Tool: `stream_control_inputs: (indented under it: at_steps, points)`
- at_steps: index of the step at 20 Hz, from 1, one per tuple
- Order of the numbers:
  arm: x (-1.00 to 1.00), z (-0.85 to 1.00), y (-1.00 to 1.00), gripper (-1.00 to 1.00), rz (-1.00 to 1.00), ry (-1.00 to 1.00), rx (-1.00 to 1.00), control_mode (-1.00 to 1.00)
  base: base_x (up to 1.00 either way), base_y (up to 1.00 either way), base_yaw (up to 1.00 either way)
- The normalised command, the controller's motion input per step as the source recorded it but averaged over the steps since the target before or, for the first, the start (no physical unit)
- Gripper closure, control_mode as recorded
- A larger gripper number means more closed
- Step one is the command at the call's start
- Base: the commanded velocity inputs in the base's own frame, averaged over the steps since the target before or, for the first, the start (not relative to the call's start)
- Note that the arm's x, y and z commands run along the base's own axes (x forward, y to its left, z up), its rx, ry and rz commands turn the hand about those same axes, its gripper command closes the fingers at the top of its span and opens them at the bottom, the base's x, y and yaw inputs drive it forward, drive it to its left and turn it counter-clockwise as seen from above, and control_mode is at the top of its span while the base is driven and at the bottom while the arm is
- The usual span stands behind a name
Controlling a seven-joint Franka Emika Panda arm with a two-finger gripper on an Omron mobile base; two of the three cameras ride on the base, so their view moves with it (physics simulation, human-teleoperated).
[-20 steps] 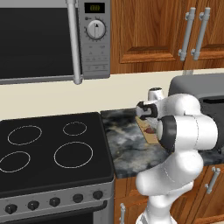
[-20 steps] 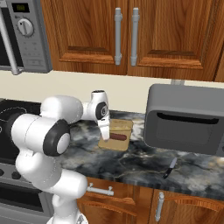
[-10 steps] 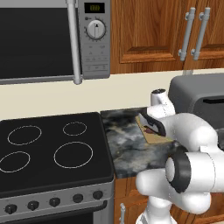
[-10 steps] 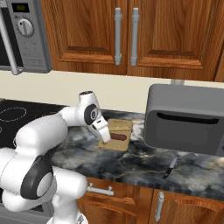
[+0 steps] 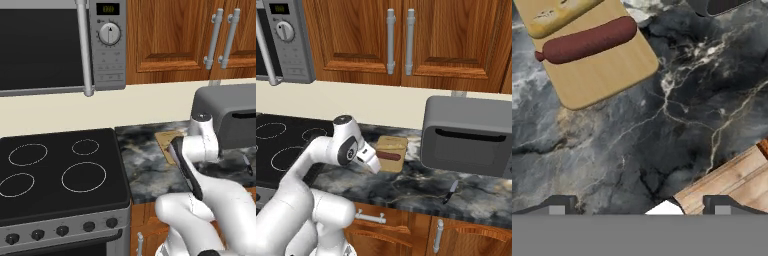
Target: Retrieve the sausage and cheese from the fridge and place them on the cutting board on the counter.
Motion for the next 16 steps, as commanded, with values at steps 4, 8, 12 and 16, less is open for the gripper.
stream_control_inputs:
  at_steps: [4,8,12,16]
  points:
    - [-0.64,0.26,0.06,-1.00,0.26,-0.25,0.00,-1.00,0.00,0.00,0.00]
    - [-0.50,0.30,0.12,-1.00,0.24,-0.18,0.00,-1.00,0.00,0.00,0.00]
    - [-0.29,0.32,0.16,-1.00,0.09,-0.02,-0.01,-1.00,0.00,0.00,0.00]
    - [0.00,0.00,0.00,-1.00,0.00,0.00,0.00,-1.00,0.00,0.00,0.00]
